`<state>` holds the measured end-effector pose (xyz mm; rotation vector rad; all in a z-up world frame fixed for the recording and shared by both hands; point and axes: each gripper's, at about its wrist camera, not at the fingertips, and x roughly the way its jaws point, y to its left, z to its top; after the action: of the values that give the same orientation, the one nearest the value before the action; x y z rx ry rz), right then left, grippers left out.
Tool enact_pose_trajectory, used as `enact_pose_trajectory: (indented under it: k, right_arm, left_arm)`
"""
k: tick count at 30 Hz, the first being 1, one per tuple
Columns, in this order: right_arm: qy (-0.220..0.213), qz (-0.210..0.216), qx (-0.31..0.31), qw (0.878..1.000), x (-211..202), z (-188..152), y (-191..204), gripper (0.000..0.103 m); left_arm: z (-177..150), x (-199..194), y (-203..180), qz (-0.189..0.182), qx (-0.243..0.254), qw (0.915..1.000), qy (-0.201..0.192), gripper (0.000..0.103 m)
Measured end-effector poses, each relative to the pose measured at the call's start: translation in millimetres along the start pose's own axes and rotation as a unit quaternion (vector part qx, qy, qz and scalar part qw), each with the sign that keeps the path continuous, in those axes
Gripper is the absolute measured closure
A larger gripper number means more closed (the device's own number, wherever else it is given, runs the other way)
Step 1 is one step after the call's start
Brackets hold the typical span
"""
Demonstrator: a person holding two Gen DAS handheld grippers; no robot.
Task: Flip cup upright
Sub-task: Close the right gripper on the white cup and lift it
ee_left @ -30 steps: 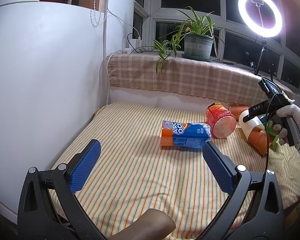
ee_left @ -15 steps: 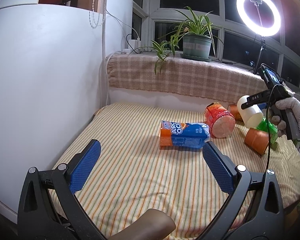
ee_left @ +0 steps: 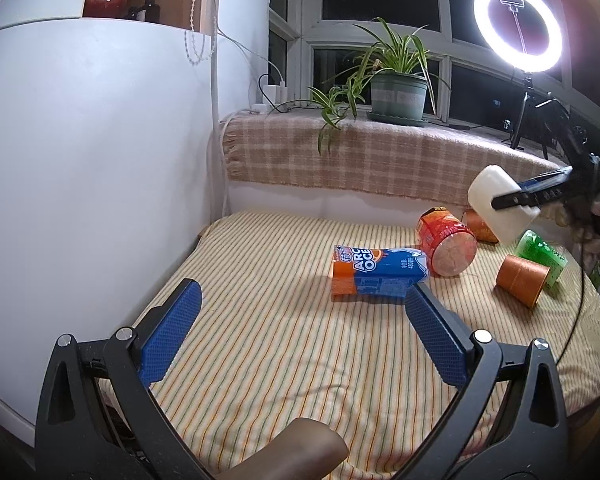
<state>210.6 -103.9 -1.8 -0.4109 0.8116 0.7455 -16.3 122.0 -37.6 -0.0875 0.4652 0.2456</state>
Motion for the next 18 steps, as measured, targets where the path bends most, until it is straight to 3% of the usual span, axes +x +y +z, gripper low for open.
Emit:
enact_pose_trajectory:
  k: [10, 18]
  right_arm:
    - [0.064, 0.066, -0.136, 0.986, -4, -55, 62, 0.030]
    - [0.114, 0.079, -0.231, 0.963, 17, -87, 104, 0.030]
  left_arm:
    - [-5, -4, -11, -0.015, 0.008, 0.9998, 0.012, 0.000]
    - [-7, -11, -16, -0.019, 0.012, 0.9997, 0.010, 0.000]
